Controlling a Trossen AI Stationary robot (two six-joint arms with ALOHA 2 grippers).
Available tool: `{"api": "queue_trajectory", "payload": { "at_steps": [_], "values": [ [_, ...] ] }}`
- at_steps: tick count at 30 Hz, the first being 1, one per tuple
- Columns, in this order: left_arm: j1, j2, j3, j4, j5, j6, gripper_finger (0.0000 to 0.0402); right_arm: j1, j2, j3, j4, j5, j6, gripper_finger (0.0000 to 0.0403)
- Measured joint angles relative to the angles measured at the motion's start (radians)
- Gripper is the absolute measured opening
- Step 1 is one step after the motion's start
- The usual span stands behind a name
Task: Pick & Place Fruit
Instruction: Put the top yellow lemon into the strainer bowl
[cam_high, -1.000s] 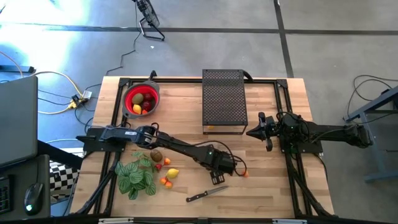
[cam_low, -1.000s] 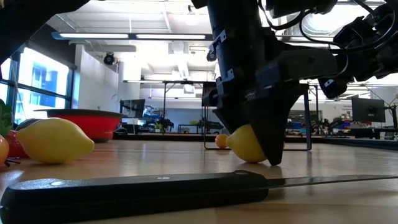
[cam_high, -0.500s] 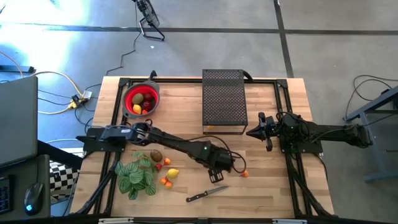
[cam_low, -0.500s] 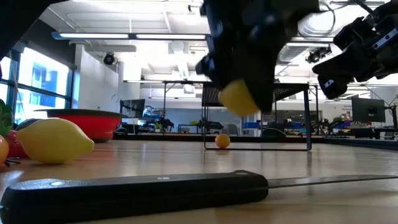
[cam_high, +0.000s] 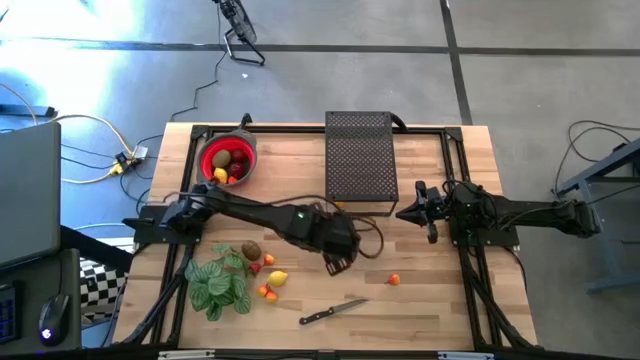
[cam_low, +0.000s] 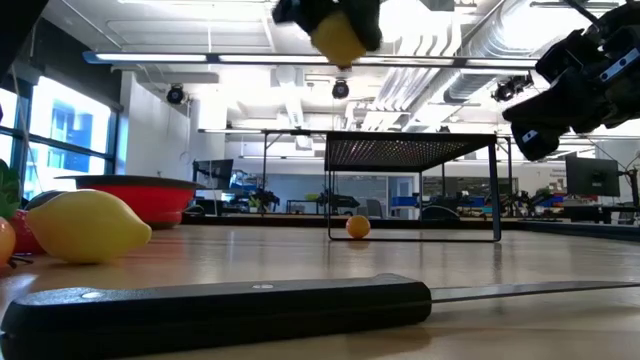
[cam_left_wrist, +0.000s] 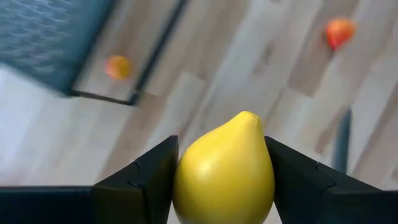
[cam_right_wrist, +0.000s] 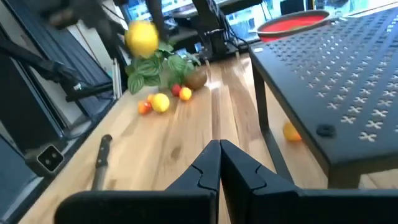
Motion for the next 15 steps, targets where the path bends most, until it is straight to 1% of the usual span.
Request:
{"api": "queue_trajectory", "payload": {
  "at_steps": [2, 7, 9, 11, 15],
  "values": [
    [0.004, -0.035, -0.001, -0.061, -0.038, -0.034, 0.0207, 0.0, 0.003, 0.0, 0.013, 0.0, 0.0, 0.0002],
    [0.043, -0.109, -0.001, -0.135, -0.12, -0.072, 0.0207, 0.0, 0.003, 0.0, 0.018, 0.002, -0.007, 0.0002],
    [0.071, -0.129, -0.001, -0.173, -0.143, -0.072, 0.0207, 0.0, 0.003, 0.0, 0.028, 0.004, -0.007, 0.0002],
    [0.104, -0.148, 0.0, -0.176, -0.162, -0.067, 0.0207, 0.0, 0.002, 0.0, 0.032, 0.003, -0.008, 0.0002],
    [0.188, -0.156, 0.0, -0.232, -0.167, -0.015, 0.0207, 0.0, 0.004, 0.0, 0.037, 0.002, -0.008, 0.0002]
  ]
}}
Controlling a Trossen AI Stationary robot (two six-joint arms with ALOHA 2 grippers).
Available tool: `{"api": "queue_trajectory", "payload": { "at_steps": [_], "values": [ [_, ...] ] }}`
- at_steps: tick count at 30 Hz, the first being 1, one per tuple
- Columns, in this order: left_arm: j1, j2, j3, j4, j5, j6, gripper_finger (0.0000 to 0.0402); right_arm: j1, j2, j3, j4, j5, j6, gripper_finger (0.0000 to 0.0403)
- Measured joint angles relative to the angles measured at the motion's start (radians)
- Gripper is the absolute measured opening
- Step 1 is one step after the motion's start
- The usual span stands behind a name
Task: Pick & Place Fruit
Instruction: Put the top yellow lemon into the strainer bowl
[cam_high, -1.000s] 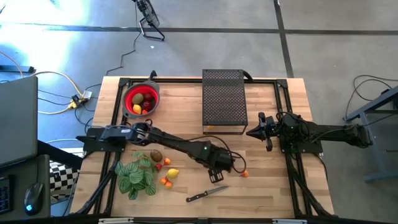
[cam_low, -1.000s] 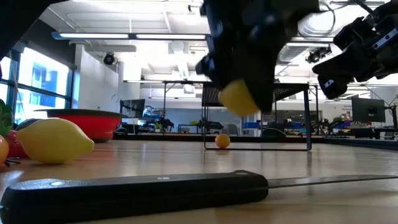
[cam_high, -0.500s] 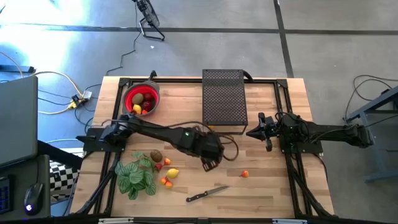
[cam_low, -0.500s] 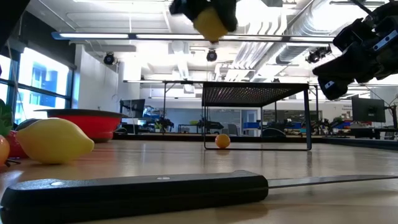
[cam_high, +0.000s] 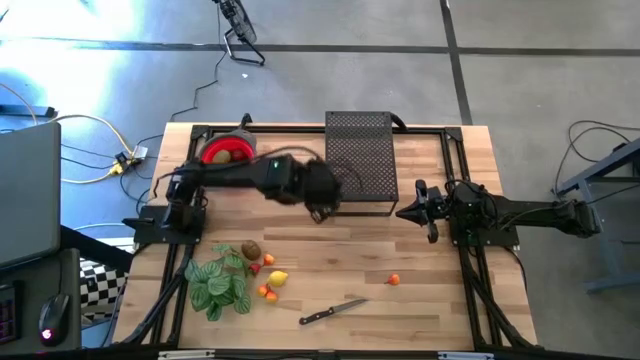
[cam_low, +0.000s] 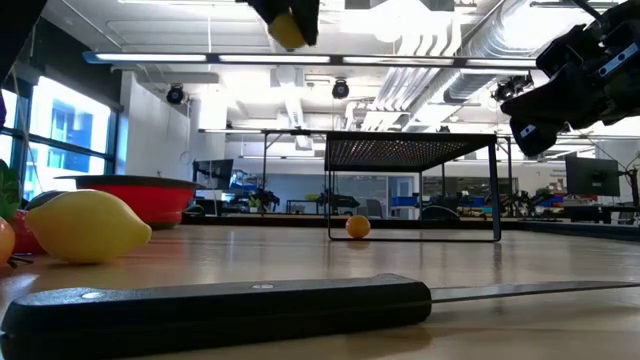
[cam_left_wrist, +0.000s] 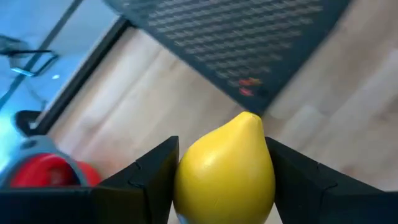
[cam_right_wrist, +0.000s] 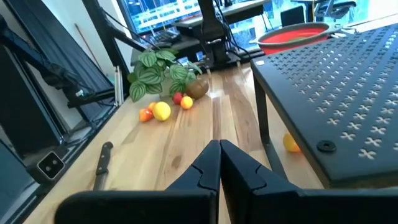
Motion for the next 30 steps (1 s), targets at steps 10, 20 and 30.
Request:
{"api": "queue_trajectory", "payload": {
  "at_steps": [10, 20, 30],
  "values": [
    [0.231, -0.005, -0.068, -0.029, 0.052, 0.183, 0.0207, 0.0, 0.002, 0.0, 0.003, -0.001, 0.003, 0.0002],
    [0.524, -0.006, -0.131, -0.028, 0.167, 0.423, 0.0207, 0.0, 0.002, 0.0, 0.01, 0.03, 0.003, 0.0002],
    [0.771, -0.038, -0.323, -0.001, 0.32, 0.606, 0.02, 0.0, 0.002, 0.0, 0.01, 0.159, 0.008, 0.0002]
  ]
}}
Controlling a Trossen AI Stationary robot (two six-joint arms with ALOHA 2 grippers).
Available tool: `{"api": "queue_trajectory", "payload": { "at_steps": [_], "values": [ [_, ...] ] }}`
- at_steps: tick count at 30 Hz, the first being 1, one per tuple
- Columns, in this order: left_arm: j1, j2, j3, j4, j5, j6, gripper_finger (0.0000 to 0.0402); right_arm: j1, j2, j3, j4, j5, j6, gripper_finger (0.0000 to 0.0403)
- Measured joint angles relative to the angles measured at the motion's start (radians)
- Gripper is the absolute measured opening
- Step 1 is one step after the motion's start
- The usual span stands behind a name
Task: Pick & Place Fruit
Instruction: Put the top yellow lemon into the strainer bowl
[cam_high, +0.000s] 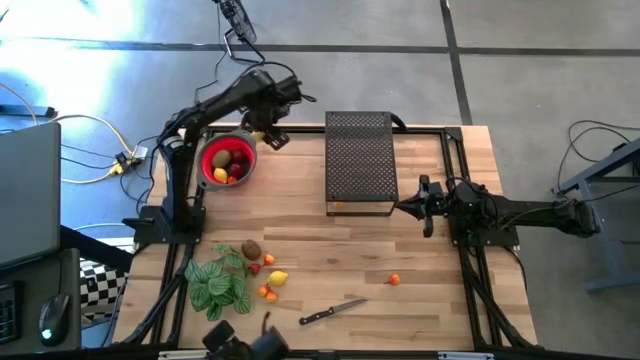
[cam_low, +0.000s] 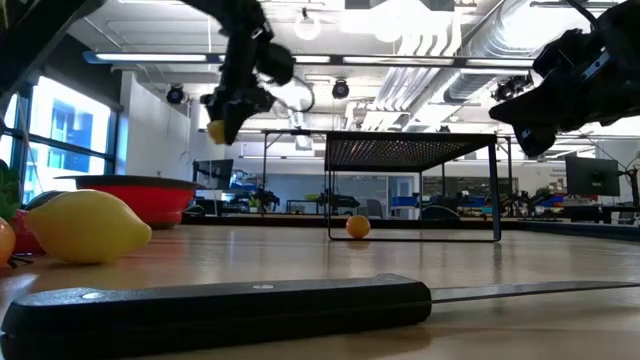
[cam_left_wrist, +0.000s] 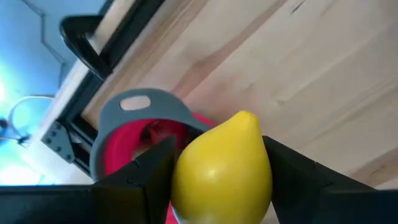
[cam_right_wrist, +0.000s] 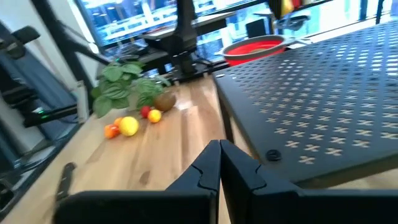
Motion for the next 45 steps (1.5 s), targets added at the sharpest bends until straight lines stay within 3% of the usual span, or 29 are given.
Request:
{"api": "queue_trajectory", "payload": {
  "at_steps": [8, 18, 26, 35, 45],
  "values": [
    [0.08, -0.202, -0.317, 0.146, 0.025, -0.007, 0.0204, 0.0, 0.0, 0.0, 0.0, 0.103, -0.004, 0.0002],
    [0.102, -0.415, -0.633, 0.286, 0.016, -0.118, 0.0203, 0.0, 0.0, 0.0, 0.0, 0.136, -0.008, 0.0002],
    [0.104, -0.422, -0.734, 0.405, -0.101, -0.133, 0.0204, 0.0, 0.0, 0.0, 0.0, 0.158, -0.007, 0.0002],
    [0.103, -0.421, -0.804, 0.493, -0.142, -0.128, 0.0208, 0.0, 0.0, 0.0, 0.0, 0.158, -0.005, 0.0002],
    [0.103, -0.421, -0.809, 0.542, -0.149, -0.118, 0.0283, 0.0, 0.0, 0.0, 0.0, 0.158, -0.005, 0.0002]
  ]
}}
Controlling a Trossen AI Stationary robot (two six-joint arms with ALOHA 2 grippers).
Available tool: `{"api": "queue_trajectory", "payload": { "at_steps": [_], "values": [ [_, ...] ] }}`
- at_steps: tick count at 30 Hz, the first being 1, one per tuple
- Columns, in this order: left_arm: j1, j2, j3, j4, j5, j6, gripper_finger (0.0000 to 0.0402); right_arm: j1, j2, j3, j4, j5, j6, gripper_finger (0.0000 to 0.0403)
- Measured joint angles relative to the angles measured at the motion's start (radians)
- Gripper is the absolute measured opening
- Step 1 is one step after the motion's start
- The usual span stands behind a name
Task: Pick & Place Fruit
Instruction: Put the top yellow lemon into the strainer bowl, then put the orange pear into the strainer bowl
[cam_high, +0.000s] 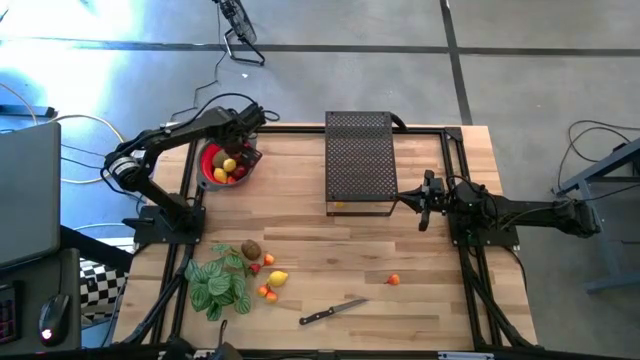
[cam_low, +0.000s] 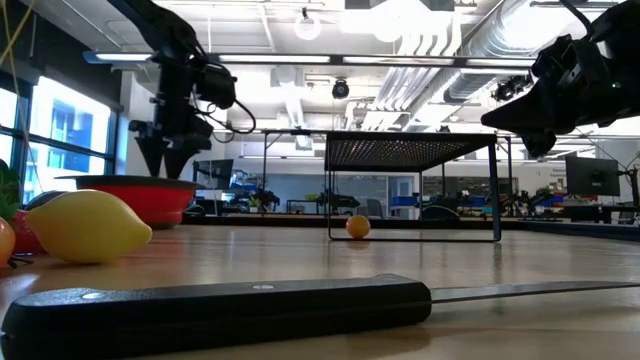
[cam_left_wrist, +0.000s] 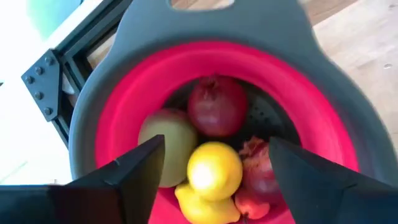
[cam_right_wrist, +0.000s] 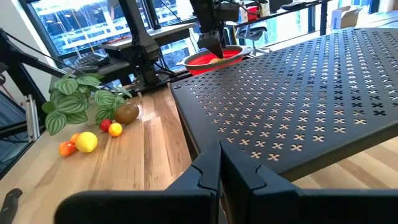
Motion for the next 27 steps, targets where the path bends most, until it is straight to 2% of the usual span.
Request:
{"api": "queue_trajectory", "payload": {
  "at_steps": [3, 6, 13, 19, 23, 27],
  "values": [
    [0.0, 0.0, 0.001, 0.02, 0.0, 0.009, 0.029, 0.0, 0.0, 0.0, 0.0, 0.0, -0.002, 0.0002],
    [-0.001, -0.001, 0.024, 0.021, 0.0, 0.01, 0.0277, 0.0, 0.0, 0.0, 0.0, 0.0, -0.003, 0.0002],
    [-0.073, -0.074, 0.079, 0.08, 0.013, 0.063, 0.0194, 0.0, 0.0, 0.0, 0.048, 0.0, -0.003, 0.0002],
    [-0.207, -0.164, 0.071, 0.217, 0.019, 0.068, 0.0123, 0.0, 0.0, 0.0, 0.109, -0.014, 0.002, 0.0002],
    [-0.311, -0.202, 0.049, 0.288, 0.02, 0.112, 0.0087, 0.0, 0.0, 0.014, 0.094, -0.069, 0.043, 0.0002],
    [-0.39, -0.232, 0.025, 0.301, 0.021, 0.124, 0.0057, 0.0, 0.01, 0.052, 0.101, -0.086, 0.054, 0.0002]
  ]
}}
